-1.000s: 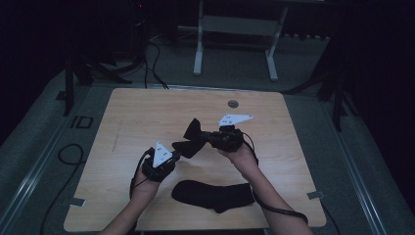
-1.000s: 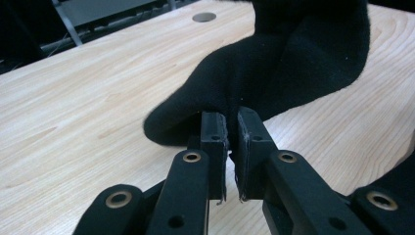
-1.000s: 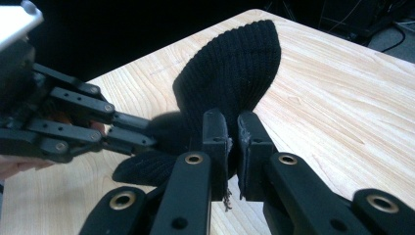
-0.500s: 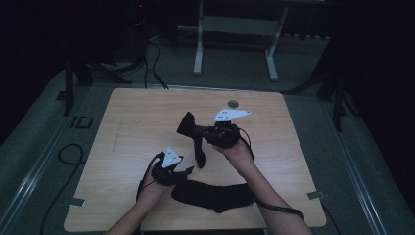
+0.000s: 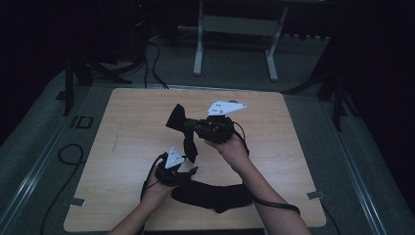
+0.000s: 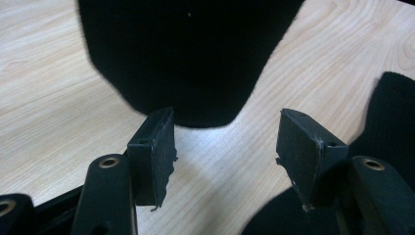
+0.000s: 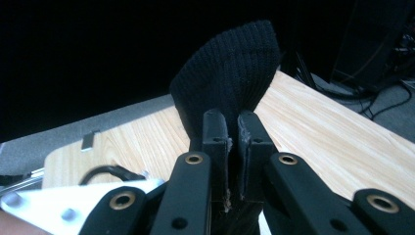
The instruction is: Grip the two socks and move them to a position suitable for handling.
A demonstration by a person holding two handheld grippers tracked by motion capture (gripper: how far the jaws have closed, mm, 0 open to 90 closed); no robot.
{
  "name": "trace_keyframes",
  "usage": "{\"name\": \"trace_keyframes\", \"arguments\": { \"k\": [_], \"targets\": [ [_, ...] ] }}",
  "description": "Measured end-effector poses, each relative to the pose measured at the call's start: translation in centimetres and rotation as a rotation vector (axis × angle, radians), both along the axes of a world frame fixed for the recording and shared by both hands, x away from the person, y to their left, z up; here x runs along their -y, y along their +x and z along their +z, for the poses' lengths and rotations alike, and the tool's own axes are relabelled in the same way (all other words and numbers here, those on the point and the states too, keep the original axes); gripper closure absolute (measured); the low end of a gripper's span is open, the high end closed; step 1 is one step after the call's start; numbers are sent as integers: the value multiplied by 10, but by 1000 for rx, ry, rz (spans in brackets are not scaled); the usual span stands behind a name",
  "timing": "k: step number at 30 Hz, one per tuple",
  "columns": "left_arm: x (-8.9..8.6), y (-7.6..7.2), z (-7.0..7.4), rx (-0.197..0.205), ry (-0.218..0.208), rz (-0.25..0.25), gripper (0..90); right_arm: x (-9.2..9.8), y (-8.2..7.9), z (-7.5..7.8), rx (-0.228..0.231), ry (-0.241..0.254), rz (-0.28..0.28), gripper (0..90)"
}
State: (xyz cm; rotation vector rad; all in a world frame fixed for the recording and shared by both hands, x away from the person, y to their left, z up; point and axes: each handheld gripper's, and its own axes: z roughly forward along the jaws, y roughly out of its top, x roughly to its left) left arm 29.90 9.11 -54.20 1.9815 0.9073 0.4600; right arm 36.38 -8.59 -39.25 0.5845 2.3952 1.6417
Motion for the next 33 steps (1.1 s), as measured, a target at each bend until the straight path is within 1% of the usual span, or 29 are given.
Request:
{"name": "trace_keyframes", "arguments": {
  "k": [3,5,7,8,11,12,13,15,17,19,20,22,25,26,27,28,29,31,33],
  "targets": [
    [-1,2,2,15,-3,47,387,-6,-3,6,9,11,16,839],
    [-2,3,4,21,-36,75,374,-9,-5,10,15,17,23,839],
    [-2,4,6,37,-43,103,359,-11,-7,12,20,21,30,839],
    [-2,5,7,47,-36,111,357,-13,-8,13,22,20,31,839],
    [0,5,9,62,-36,127,358,-14,-9,14,30,16,31,839],
    [0,4,9,73,-20,136,376,-14,-9,14,32,15,30,839],
    [0,3,9,85,-1,151,425,-13,-9,14,31,13,27,839],
    [-3,2,10,92,15,173,516,-11,-8,12,33,4,18,839],
    [-6,2,9,105,40,196,698,-6,-6,9,25,6,9,839],
    [-12,2,10,104,63,207,842,1,-4,5,16,3,-3,839],
    [-15,2,11,104,70,215,878,4,-3,3,14,4,-10,839],
    [-20,4,12,105,95,231,882,12,0,-3,1,-1,-26,838],
    [-25,4,12,113,136,238,887,26,4,-18,-25,-2,-47,839],
    [-25,4,12,113,136,238,889,26,4,-18,-25,-2,-47,839],
    [-25,3,11,133,203,235,889,30,6,-23,-31,-9,-55,839],
    [-23,2,9,138,234,229,889,43,9,-42,-62,-30,-75,837],
    [-20,1,7,145,263,218,889,47,10,-50,-74,-40,-80,834],
    [-14,-1,1,154,325,197,889,55,11,-66,-86,-76,-101,834],
    [-8,-2,-5,143,381,162,889,64,14,-83,-121,-87,-119,834]
  ]
}}
